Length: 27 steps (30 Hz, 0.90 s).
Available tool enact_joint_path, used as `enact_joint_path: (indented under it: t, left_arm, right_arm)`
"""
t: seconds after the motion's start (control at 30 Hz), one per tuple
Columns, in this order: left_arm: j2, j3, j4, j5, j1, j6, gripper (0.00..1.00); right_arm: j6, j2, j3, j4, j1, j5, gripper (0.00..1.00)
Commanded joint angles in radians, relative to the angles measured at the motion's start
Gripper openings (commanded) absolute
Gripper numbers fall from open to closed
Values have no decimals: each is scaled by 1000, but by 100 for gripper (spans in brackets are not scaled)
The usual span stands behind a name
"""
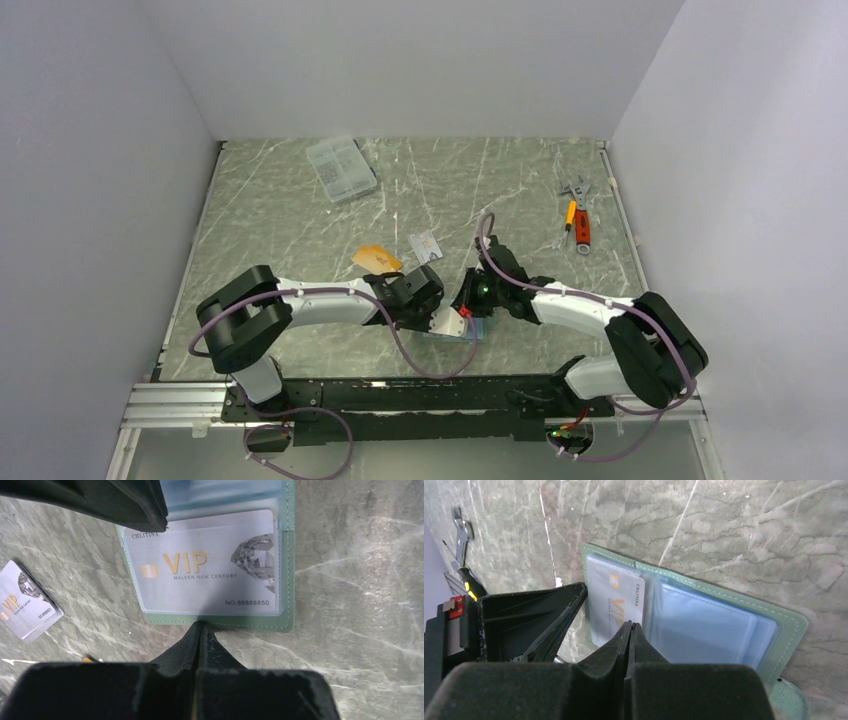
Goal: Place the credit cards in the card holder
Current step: Insert the credit card into the card holder.
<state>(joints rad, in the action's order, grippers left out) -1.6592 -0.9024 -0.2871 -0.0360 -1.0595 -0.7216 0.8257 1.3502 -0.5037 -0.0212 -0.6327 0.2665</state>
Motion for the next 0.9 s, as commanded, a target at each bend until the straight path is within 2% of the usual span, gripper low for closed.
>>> enact_joint_path:
  t: [0.0, 0.23, 0.4, 0.6, 0.7, 0.87]
  left_arm:
    - [30, 24, -6, 3, 10, -9, 3]
    - [32, 14, -20, -7, 10, -7, 3]
    - [44, 5, -47, -2, 13, -2, 4]
    - [104, -39, -136, -47, 68, 20, 10]
    - [147, -63, -185, -64, 104, 21, 15]
    - [211, -124, -257, -75, 149, 21, 20]
  right_arm:
    - [-20, -24, 1, -25, 8, -20, 0]
    - [12, 16, 37, 50, -11, -10, 0]
    - [33, 65, -1, 76, -68, -5, 0]
    - [29, 3, -40, -42, -85, -51, 0]
    - [10, -73, -55, -118, -38, -67, 0]
    - [-64, -172, -131, -197, 116, -29, 31]
